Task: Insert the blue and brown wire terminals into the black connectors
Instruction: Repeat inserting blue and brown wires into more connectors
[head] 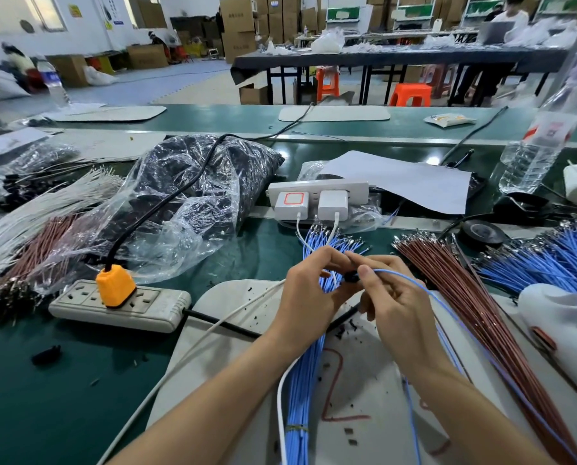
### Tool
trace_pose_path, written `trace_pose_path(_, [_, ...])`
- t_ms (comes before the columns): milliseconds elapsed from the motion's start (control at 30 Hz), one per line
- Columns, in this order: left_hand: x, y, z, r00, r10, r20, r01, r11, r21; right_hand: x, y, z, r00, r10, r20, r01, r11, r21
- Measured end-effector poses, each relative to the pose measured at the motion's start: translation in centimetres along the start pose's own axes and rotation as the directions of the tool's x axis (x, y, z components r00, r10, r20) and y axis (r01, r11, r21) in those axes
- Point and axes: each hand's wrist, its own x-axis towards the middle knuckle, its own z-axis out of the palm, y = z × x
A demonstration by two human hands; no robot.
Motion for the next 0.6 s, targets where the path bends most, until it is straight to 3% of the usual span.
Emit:
trace_pose_path(267, [0.1, 0.1, -0.1, 0.998, -0.035, 0.055, 0.041, 0.992, -0.122, 0.2, -0.2, -0.3, 0.999, -0.031, 0.016, 0.033, 0.991, -0.131])
trace_pose_path(400, [0.1, 0.1, -0.2, 0.996, -0.018, 0.084, 0.036, 0.973, -0.227, 0.6, -0.2, -0.6, 0.995, 0.074, -0.072, -0.074, 0.997, 0.007])
trace_pose_path(500, [0.2, -0.1, -0.1, 1.0, 0.021, 0.015, -0.018, 0.977, -0.211, 0.8, -0.6, -0.9, 0.989, 0.144, -0.009, -0.137, 0.957, 0.255])
trace_pose_path(600, [0.2, -0.1, -0.1, 0.995, 0.086, -0.042, -0.091, 0.986, -0.138, 0.7, -0.7, -0.9, 0.998, 0.065, 0.021, -0.068, 0.97, 0.234])
